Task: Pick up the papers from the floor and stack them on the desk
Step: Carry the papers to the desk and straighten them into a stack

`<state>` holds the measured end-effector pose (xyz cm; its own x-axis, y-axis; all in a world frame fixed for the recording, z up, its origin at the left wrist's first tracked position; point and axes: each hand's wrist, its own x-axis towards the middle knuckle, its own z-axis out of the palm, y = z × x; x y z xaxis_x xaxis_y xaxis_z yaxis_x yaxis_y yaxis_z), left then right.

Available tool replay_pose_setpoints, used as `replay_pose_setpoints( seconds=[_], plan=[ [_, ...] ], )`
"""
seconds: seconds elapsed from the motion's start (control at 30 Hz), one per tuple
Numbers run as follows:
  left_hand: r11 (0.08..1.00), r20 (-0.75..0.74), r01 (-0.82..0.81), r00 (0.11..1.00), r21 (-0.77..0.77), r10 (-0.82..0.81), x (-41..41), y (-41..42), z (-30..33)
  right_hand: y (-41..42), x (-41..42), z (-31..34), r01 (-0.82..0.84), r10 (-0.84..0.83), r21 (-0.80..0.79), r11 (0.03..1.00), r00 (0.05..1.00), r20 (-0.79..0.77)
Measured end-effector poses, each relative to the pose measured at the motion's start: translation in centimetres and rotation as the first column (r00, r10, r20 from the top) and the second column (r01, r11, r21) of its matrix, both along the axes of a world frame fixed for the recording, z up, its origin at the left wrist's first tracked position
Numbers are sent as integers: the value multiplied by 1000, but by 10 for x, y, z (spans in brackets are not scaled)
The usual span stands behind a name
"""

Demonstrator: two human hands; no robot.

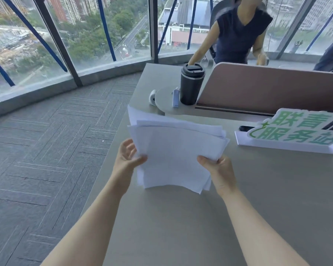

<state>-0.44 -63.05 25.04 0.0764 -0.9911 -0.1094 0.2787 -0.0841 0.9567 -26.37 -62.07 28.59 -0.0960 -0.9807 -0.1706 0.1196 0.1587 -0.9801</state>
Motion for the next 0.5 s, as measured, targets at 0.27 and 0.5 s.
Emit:
replay_pose_setpoints(
  seconds=[0.27, 0.5],
  plan=[
    [966, 267, 248, 928, 73, -259, 14, -22, 28, 6, 2, -2, -38, 38, 31, 999, 999, 15],
    [964, 209, 213, 947, 159, -244, 13, -17, 0, 8, -1, -3, 6, -6, 0, 1000, 999, 35]
  ],
)
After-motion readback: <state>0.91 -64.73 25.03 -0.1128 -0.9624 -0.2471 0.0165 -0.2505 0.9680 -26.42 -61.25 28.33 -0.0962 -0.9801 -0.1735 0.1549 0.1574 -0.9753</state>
